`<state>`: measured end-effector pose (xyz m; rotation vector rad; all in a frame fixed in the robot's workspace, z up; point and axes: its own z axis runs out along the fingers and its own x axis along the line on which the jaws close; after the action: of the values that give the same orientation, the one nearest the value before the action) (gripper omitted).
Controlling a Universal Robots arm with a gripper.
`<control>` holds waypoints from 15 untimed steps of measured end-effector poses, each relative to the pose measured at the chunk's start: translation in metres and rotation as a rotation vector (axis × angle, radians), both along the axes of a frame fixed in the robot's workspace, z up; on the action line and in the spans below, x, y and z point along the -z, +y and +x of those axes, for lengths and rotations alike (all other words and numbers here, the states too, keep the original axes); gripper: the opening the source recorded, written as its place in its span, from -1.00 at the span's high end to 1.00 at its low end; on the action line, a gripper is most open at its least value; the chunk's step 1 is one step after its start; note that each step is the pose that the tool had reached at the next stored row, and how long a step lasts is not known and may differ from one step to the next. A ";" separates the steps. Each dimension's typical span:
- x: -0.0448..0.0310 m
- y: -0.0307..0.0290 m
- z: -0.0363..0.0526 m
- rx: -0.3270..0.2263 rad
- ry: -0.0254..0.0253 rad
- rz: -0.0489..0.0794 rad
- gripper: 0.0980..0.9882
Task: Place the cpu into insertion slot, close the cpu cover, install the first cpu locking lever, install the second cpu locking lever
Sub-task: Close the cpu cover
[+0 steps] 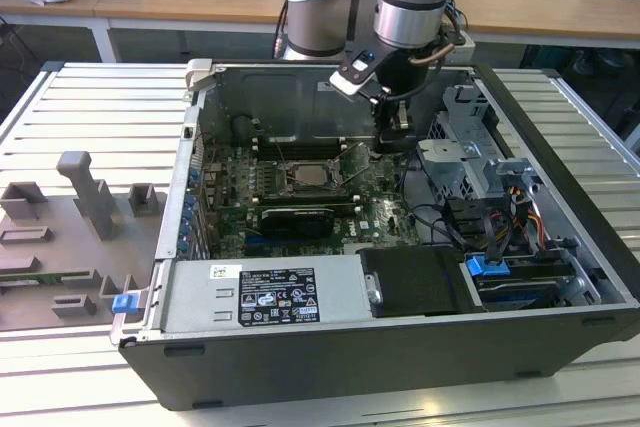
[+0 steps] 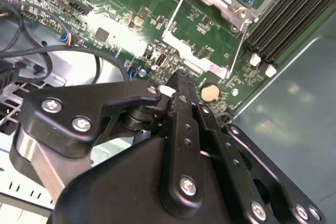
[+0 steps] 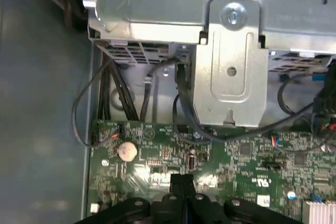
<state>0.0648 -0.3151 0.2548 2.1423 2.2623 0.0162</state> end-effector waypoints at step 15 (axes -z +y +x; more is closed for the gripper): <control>0.0080 0.0000 -0.0606 0.000 0.0197 0.002 0.98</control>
<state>0.0043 -0.3151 0.2467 2.1531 2.2735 -0.0029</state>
